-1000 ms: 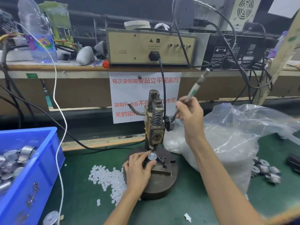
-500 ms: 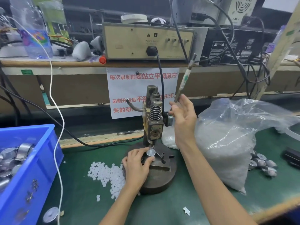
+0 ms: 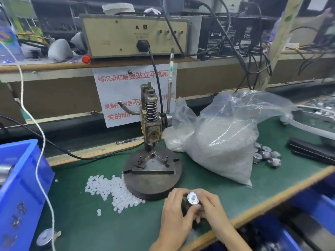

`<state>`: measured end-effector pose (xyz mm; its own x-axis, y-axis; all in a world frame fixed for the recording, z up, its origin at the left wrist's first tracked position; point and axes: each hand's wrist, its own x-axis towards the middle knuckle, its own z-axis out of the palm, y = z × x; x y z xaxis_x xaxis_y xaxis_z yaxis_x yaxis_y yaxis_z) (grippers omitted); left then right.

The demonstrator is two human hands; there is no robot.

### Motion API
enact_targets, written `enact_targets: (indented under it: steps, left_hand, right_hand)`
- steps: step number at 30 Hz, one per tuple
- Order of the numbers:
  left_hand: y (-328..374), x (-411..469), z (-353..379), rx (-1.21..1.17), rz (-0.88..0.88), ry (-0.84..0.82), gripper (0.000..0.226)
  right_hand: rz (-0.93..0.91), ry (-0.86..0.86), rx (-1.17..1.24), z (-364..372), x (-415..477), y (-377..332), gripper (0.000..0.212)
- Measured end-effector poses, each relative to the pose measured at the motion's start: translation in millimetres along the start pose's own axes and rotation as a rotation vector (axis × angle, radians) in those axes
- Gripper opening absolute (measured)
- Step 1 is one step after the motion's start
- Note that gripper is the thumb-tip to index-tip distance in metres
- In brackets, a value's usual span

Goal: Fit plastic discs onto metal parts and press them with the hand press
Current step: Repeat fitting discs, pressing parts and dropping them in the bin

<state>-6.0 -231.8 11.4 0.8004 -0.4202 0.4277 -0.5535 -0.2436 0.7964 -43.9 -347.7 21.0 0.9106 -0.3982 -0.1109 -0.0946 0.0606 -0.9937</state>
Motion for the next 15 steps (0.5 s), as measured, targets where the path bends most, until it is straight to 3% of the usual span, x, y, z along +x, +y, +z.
enact_targets:
  steps: [7, 11, 15]
  left_hand:
    - [39, -32, 55, -0.064, 0.053, -0.233, 0.026]
    - [45, -52, 88, -0.024, 0.156, -0.494, 0.028]
    - [34, -65, 111, 0.077, 0.190, -0.722, 0.031]
  right_hand:
    - [0.047, 0.215, 0.119, -66, -53, 15, 0.033]
    - [0.178, 0.367, 0.238, -104, -84, 46, 0.029]
    - [0.344, 0.392, 0.262, -135, -104, 85, 0.026]
